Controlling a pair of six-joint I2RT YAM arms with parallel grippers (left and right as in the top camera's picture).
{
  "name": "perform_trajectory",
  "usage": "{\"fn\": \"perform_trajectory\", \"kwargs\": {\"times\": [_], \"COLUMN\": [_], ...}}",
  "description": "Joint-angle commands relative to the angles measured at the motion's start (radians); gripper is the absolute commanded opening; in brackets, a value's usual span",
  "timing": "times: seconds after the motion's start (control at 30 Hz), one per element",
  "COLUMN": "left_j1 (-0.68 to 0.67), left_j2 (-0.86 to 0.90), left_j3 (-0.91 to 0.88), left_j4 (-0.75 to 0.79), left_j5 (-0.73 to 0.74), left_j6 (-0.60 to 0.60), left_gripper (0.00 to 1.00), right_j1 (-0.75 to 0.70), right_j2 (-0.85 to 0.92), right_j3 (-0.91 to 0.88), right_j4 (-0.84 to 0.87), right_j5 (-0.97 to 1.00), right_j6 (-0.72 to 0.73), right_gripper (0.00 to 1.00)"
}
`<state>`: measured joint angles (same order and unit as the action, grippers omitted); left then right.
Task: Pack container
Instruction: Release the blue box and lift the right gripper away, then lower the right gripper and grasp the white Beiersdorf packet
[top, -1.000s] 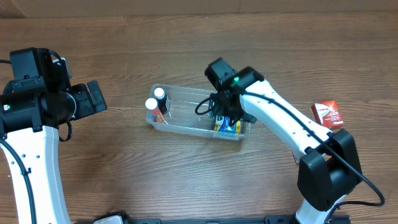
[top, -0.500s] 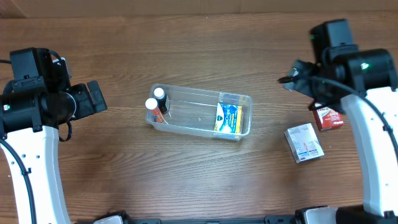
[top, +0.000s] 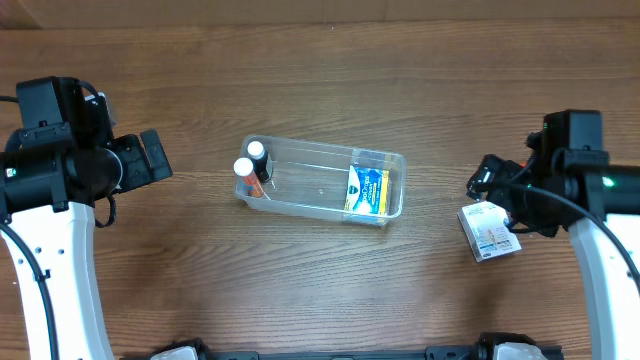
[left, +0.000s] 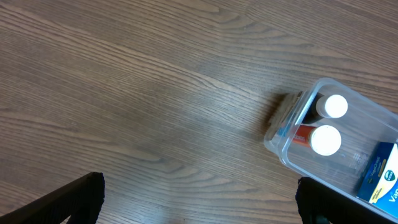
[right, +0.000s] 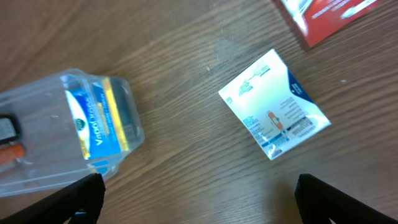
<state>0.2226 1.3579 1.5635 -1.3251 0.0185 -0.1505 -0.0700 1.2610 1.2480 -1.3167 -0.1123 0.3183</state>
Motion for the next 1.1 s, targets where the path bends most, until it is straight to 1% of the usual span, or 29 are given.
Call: {"fn": "perform_trajectory", "kwargs": {"times": [0.0,0.03,0.07,0.1,0.13,0.17,0.23,0.27,0.37,0.47,0.77,0.87,1.07], "left_j1": [0.000,0.000,0.000,0.000,0.000,0.000,0.000,0.000,0.000,0.000,0.000,0.000,0.000], "left_j2": [0.002,0.002,0.002,0.002,0.002,0.002,0.002,0.002,0.002,0.002,0.002,0.002,0.002], "left_j3": [0.000,0.000,0.000,0.000,0.000,0.000,0.000,0.000,0.000,0.000,0.000,0.000,0.000], "left_j4": [-0.002,-0.002,-0.003,-0.002,-0.002,-0.002,-0.002,-0.002,-0.002,0.001,0.005,0.002,-0.002], "left_j5": [0.002,0.001,0.001,0.001,0.001,0.001,0.001,0.001,0.001,0.001,0.001,0.001,0.001], "left_j6": [-0.003,-0.003,-0.003,-0.003,-0.003,-0.003,-0.003,-0.004,-0.004,-0.004,-0.003,-0.003,-0.003], "left_gripper": [1.00,1.00,1.00,1.00,1.00,1.00,1.00,1.00,1.00,1.00,1.00,1.00,1.00], "right_j1": [-0.012,-0.012,-0.012,-0.012,-0.012,-0.012,-0.012,-0.012,-0.012,-0.012,-0.012,-0.023,-0.031], "right_j2": [0.009,0.010,0.014,0.027,0.044,0.062,0.111,0.163,0.238,0.278,0.279,0.279,0.297], "right_j3": [-0.007,-0.007,-0.007,-0.007,-0.007,-0.007,-0.007,-0.007,-0.008,-0.054,-0.287,-0.316,-0.354], "right_j4": [0.108,0.139,0.164,0.161,0.132,0.095,0.015,-0.008,0.020,0.089,0.307,0.362,0.400], "right_j5": [0.067,0.136,0.144,0.145,0.145,0.146,0.157,0.183,0.154,0.139,0.165,0.220,0.204], "right_j6": [-0.062,-0.093,-0.204,-0.350,-0.467,-0.553,-0.701,-0.753,-0.753,-0.754,-0.732,-0.684,-0.684], "right_gripper": [1.00,1.00,1.00,1.00,1.00,1.00,1.00,1.00,1.00,1.00,1.00,1.00,1.00]}}
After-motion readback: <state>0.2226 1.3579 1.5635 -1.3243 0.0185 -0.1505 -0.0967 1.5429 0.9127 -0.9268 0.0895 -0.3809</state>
